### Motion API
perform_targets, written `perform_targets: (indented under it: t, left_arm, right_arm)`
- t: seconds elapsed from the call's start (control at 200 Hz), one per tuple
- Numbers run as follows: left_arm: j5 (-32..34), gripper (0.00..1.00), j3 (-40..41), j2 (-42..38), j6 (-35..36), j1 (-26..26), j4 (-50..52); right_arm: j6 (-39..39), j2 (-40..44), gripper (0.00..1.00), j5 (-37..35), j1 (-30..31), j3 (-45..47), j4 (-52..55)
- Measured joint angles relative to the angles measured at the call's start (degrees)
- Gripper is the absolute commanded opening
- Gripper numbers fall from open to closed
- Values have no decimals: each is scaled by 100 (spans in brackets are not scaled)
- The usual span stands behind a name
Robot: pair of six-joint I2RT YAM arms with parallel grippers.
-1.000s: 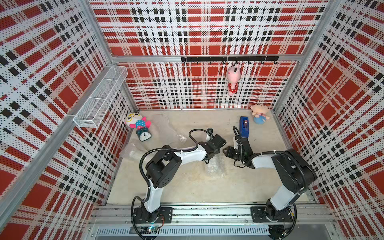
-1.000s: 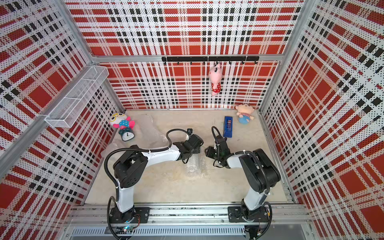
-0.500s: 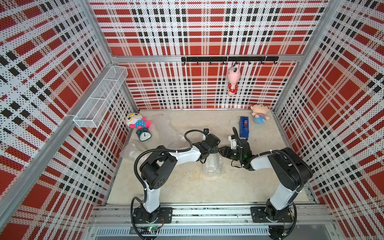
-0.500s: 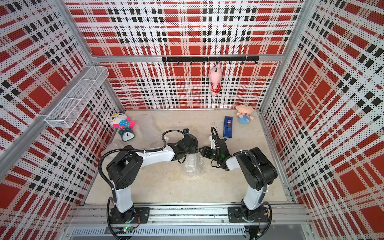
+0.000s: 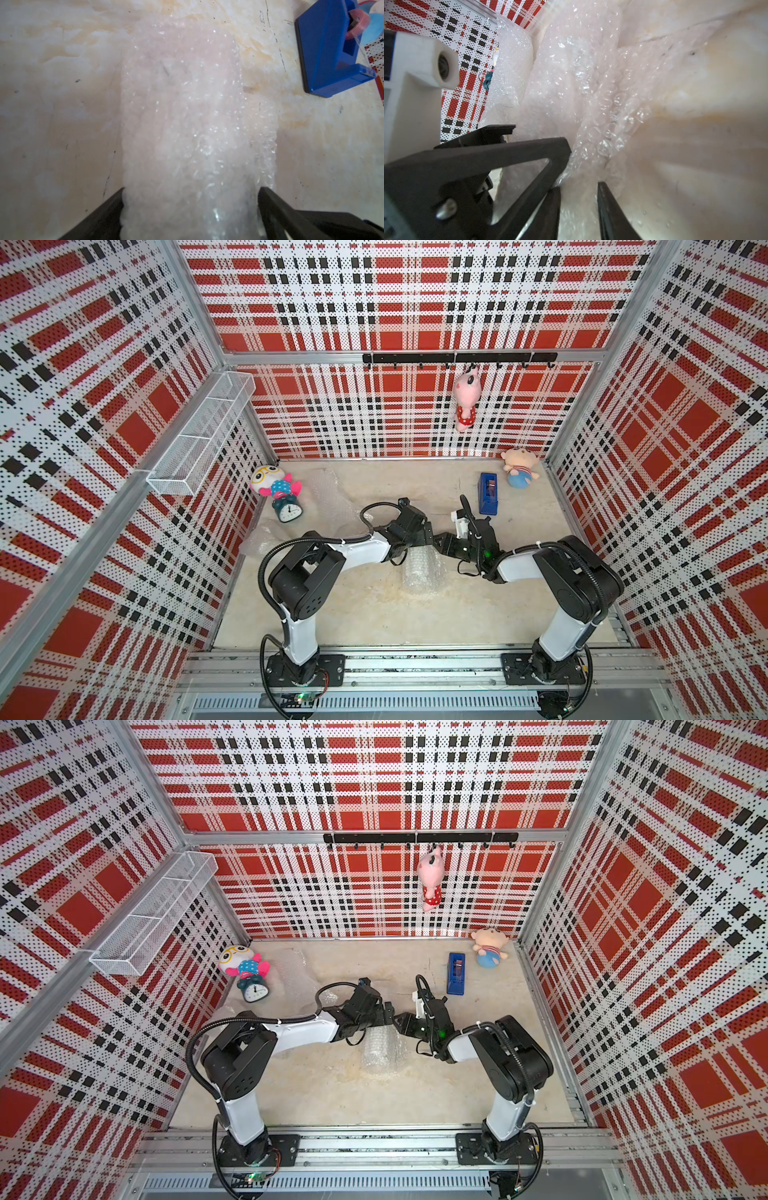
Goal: Wrap vases in bubble wrap
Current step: Wrap the vase in bubble wrap.
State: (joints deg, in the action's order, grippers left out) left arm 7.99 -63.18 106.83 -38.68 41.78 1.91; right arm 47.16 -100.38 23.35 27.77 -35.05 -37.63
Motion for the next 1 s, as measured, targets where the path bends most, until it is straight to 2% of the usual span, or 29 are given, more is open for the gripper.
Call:
perform_targets:
  t: [0.506, 0.716, 0.997]
  left_arm:
    - [-269, 98, 2, 0, 20, -133, -28]
    - [-160, 100, -94, 44, 63, -155, 81]
    - [70, 88, -262, 146, 177, -144, 334]
  right_arm:
    - [-107, 87, 32, -136, 127, -2, 11]
    - [-142, 221, 32, -160, 190, -2, 127]
    - [-188, 240, 32, -155, 227, -2, 173]
